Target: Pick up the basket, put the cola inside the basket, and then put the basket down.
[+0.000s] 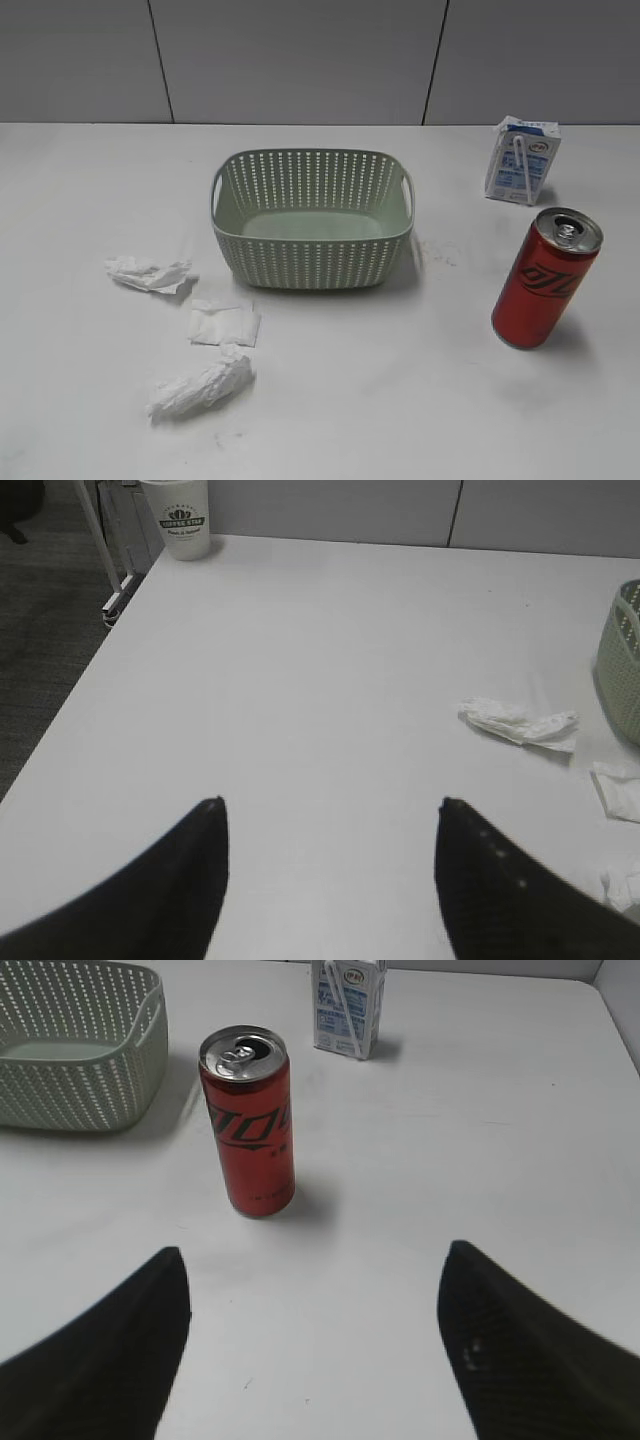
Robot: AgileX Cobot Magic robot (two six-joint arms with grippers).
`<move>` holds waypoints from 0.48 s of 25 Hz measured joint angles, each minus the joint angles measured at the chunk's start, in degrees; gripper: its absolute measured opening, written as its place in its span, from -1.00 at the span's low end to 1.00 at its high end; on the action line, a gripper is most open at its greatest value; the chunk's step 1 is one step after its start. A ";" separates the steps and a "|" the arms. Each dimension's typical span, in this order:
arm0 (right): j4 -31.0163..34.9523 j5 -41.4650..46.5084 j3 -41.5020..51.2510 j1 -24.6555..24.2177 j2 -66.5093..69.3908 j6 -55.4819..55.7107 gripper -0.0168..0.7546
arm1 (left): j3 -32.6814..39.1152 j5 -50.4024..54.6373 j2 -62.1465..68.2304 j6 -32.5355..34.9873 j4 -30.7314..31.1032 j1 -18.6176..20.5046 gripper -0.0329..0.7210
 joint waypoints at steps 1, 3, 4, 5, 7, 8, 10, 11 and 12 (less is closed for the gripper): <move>0.00 0.00 0.00 0.00 0.00 0.00 0.55 | 0.00 0.00 0.00 0.00 0.00 0.00 0.39; 0.00 -0.04 0.00 0.00 0.00 -0.02 0.55 | 0.00 0.00 0.00 0.00 0.00 0.00 0.39; 0.00 -0.04 0.00 0.00 0.00 -0.02 0.55 | 0.00 0.00 0.00 0.00 0.00 0.00 0.39; 0.00 -0.04 0.00 0.00 0.00 -0.02 0.55 | 0.00 0.00 0.00 0.00 0.00 0.00 0.39; 0.00 -0.04 0.00 0.00 0.00 -0.02 0.55 | 0.00 0.00 0.00 0.00 0.00 0.00 0.38; 0.00 -0.04 0.00 0.00 0.00 -0.02 0.55 | 0.00 0.00 0.00 0.00 0.00 0.00 0.38; 0.00 -0.04 0.00 0.00 0.00 -0.02 0.55 | 0.00 0.00 0.00 0.00 0.00 0.00 0.38; 0.00 -0.04 0.00 0.00 0.00 -0.02 0.55 | 0.00 0.00 0.00 0.00 0.00 0.00 0.38; 0.00 -0.04 0.00 0.00 0.00 -0.02 0.55 | 0.00 -0.05 0.00 0.05 -0.05 0.00 0.38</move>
